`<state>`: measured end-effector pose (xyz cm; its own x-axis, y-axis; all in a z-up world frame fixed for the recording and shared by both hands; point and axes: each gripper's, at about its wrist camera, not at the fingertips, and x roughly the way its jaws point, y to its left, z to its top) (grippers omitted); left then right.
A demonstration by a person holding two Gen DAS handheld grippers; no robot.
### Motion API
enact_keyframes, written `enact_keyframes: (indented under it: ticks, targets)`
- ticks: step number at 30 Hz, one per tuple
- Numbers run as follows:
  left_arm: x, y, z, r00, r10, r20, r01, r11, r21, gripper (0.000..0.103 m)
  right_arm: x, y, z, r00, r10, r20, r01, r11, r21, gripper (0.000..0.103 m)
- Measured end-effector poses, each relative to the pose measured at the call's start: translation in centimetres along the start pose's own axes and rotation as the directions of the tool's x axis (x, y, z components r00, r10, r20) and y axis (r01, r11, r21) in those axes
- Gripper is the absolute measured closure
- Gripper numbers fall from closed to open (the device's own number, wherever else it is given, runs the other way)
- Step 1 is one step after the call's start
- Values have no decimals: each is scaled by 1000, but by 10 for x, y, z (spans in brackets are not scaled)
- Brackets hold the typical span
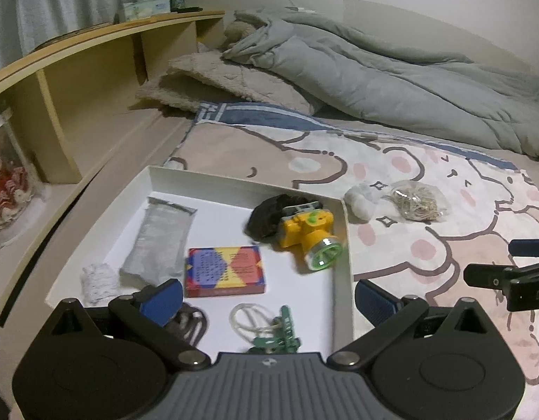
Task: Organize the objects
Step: 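Withdraw both tools from the box toward the cotton ball and string bag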
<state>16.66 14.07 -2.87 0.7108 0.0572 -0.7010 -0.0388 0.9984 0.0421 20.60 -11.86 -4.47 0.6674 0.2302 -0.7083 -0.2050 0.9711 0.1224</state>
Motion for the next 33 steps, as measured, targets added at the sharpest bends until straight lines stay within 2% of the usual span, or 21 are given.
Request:
enact_keyframes:
  ticks: [8,20,23,33]
  targets:
    - [21,-37,11,999,-40,30,39,999,25,0,-3,-41,-6,998,-68,8,67,996,58,0]
    - [54,-93,40,987,-132,87,123,987,100,0,-1,-95,-6,986,-161,30,155,976,152,0]
    - [68,-102,50,988,-140,65,132,985,111,2,5,-104,-2,985,-171,19,166,972,165,0]
    - [129,-120,85,984,-170,-46,174,976,132,19,44,-127,25,986,-166,-28,168,956,239,0]
